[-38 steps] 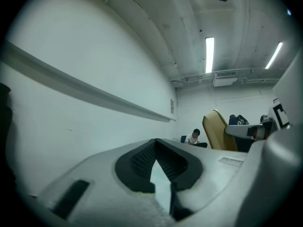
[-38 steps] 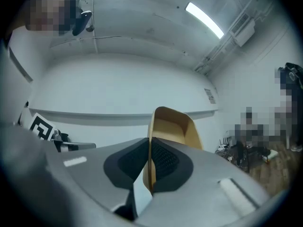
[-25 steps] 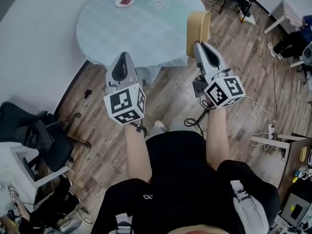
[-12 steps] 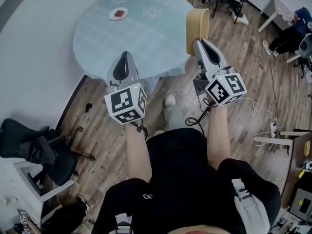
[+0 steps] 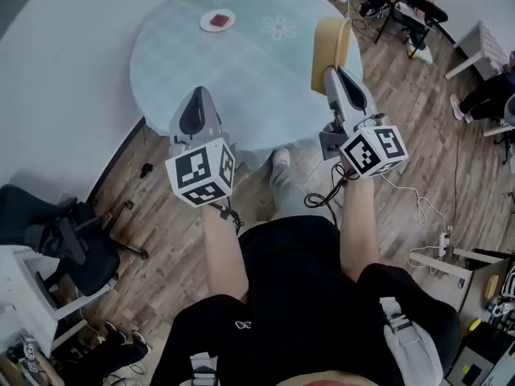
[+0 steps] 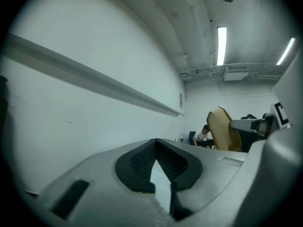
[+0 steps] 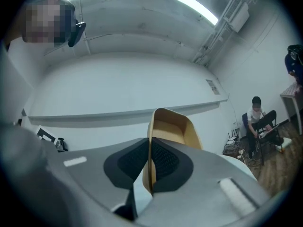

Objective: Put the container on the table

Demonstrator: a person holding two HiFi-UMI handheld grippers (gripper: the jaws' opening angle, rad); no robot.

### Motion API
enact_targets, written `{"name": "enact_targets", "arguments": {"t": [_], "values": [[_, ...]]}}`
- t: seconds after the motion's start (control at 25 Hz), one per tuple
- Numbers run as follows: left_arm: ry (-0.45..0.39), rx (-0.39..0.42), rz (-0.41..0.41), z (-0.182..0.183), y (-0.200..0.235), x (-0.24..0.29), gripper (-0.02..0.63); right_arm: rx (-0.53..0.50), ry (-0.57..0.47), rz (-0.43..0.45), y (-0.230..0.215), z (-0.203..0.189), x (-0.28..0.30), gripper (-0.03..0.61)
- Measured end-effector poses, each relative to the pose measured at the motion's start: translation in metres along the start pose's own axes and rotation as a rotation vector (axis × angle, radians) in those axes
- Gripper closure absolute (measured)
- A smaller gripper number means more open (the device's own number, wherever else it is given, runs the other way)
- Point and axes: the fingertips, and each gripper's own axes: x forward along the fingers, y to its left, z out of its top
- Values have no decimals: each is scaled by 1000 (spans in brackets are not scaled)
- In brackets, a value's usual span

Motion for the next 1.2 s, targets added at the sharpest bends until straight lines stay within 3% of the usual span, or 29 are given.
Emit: {"name": "enact_targets", "arguments": {"t": [0.36, 0.64, 0.96, 1.2], "values": [[131, -8, 17, -57, -6, 152, 615, 67, 63, -13, -115, -43, 119, 550], [220, -5, 47, -57, -12, 267, 615, 176, 101, -20, -207, -63, 215, 550], [316, -1, 99, -91, -1, 302, 615, 227, 174, 21, -232, -105, 261, 550], [370, -40, 98, -122, 7, 314, 615, 80, 371, 16, -250, -162, 273, 549]]}}
